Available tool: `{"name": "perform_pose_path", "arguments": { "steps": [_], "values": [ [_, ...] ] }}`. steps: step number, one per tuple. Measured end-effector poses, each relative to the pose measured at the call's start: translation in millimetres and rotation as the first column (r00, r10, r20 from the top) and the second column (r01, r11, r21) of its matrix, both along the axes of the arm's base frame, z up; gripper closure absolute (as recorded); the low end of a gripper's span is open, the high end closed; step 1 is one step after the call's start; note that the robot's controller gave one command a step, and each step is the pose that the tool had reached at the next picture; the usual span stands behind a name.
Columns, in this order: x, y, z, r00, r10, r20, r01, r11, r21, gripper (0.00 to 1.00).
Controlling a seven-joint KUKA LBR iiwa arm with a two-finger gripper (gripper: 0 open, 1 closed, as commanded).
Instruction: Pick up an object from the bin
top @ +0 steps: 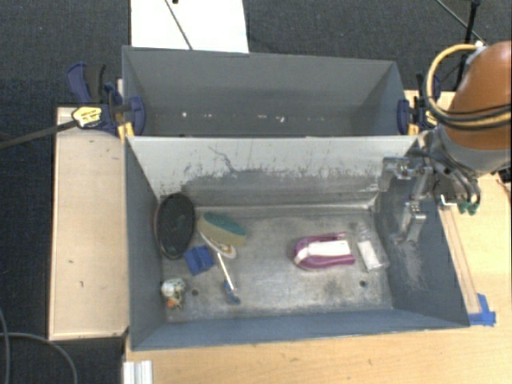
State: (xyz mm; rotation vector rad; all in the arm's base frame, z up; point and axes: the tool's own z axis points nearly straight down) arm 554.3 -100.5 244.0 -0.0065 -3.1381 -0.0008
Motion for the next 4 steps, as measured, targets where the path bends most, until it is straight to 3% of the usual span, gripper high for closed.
{"name": "perform_pose_path", "arguments": {
  "steps": [1,2,3,4],
  "values": [
    [28.1,41,-175,0.958,-0.288,-0.002,0.288,0.958,0.0,0.0],
    [4.1,49,-171,0.969,0.247,0.011,-0.247,0.969,0.0,0.0],
    [-30.3,72,-172,0.797,0.604,0.01,-0.604,0.797,-0.004,0.0],
    [-76.4,74,-172,0.652,0.758,0.009,-0.758,0.652,-0.005,0.0]
  ]
}}
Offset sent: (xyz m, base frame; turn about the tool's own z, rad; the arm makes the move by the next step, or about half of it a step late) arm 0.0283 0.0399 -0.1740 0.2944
